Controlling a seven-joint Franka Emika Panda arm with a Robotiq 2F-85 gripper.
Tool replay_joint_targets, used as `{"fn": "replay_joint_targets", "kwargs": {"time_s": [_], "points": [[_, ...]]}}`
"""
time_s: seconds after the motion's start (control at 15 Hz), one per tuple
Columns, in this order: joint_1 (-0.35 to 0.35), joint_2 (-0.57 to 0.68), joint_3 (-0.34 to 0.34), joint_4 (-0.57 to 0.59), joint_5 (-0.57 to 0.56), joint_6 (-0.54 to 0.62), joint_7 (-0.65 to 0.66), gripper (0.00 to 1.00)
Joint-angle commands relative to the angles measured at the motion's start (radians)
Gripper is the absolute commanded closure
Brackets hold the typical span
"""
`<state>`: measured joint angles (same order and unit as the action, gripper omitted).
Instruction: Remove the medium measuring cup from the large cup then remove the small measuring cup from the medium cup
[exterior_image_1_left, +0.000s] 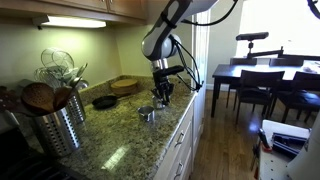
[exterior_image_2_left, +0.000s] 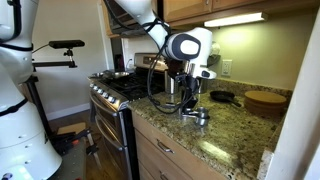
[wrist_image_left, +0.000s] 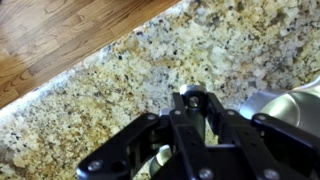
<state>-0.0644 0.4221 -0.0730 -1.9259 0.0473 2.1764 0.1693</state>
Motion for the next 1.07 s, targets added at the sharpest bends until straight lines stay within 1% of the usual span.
{"fn": "replay_joint_targets", "kwargs": {"time_s": [0.0,1.0], "points": [[0.007,-0.052,-0.010,-0.044,-0.003,0.006,0.020,0.88],[0.021,-0.087,-0.009,-0.028,-0.021,-0.003,0.033,0.88]]}}
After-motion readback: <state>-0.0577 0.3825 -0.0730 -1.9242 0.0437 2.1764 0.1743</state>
